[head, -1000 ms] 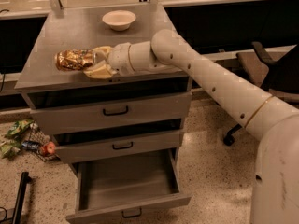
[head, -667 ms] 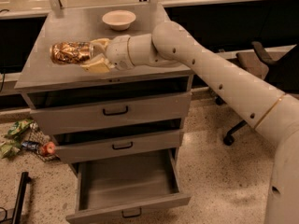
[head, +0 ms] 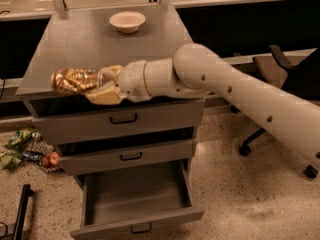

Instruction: Place orange can into bottom drawer

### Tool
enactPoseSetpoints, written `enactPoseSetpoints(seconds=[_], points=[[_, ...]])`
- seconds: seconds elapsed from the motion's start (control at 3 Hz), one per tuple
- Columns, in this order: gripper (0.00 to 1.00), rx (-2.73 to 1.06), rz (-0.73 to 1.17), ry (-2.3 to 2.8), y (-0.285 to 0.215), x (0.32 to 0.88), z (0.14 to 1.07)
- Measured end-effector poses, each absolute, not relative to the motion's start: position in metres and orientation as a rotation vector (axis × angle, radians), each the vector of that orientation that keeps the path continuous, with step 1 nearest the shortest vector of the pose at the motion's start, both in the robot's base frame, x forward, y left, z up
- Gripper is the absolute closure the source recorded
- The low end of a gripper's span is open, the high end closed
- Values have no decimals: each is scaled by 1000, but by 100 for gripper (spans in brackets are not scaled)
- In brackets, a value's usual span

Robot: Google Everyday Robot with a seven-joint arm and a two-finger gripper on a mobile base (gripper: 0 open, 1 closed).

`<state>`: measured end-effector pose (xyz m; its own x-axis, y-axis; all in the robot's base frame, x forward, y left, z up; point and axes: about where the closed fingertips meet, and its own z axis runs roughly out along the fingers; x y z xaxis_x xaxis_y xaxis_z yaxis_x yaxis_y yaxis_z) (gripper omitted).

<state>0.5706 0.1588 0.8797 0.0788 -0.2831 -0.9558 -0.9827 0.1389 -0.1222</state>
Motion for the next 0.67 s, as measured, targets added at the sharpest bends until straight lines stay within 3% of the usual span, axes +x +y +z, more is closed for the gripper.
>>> enactPoseSetpoints(seconds=[0.67], points=[[100, -1408, 1008, 1615, 131, 484, 754]])
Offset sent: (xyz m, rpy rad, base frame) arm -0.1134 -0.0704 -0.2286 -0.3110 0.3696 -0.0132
